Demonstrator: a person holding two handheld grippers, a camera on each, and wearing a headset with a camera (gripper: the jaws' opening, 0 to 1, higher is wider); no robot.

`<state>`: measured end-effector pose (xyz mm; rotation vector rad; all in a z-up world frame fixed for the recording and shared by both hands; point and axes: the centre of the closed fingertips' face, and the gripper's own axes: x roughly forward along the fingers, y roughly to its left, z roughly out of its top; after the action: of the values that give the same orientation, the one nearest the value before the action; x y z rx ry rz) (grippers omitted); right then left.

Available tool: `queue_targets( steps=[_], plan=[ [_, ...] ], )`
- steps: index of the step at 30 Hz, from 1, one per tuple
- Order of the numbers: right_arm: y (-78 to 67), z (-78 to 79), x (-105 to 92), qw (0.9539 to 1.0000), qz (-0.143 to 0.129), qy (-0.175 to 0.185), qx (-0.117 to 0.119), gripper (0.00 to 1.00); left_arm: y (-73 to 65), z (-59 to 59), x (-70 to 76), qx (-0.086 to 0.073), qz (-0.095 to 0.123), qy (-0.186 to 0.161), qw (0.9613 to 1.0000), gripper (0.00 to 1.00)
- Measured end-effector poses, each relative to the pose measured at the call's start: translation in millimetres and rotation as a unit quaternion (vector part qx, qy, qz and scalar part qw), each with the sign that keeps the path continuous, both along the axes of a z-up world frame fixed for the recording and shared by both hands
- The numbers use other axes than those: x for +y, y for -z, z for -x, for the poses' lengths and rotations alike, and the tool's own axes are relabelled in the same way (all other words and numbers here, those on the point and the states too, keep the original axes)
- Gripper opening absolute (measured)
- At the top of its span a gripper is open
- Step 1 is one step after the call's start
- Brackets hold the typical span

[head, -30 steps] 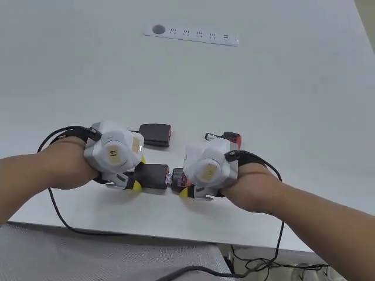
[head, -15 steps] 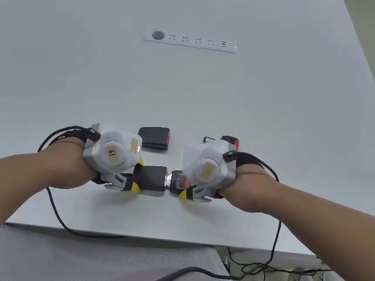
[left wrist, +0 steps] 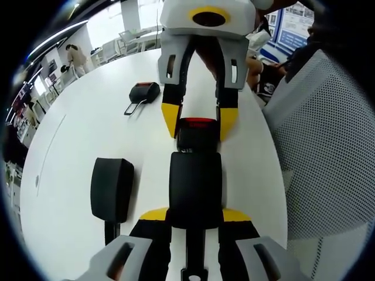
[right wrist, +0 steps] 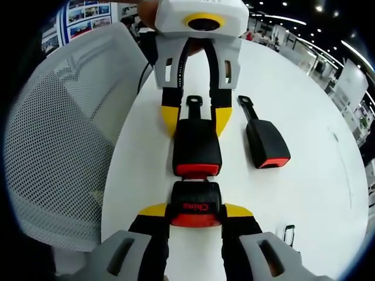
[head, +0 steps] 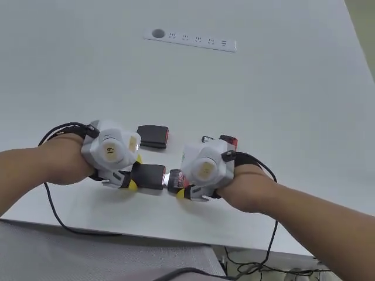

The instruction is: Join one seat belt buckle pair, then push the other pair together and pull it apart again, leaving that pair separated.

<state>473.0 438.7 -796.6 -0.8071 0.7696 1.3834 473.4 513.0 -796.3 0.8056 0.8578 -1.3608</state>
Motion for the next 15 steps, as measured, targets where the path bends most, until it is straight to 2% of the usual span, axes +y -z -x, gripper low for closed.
queue_targets(
  steps=[15],
  plan=[
    [-3.3,0.7,0.6,1.0000,-0.006,-0.003,0.000,0.30,-1.1,-0.1,-0.9,0.003,-0.005,-0.004,1.0000,0.31]
  ],
)
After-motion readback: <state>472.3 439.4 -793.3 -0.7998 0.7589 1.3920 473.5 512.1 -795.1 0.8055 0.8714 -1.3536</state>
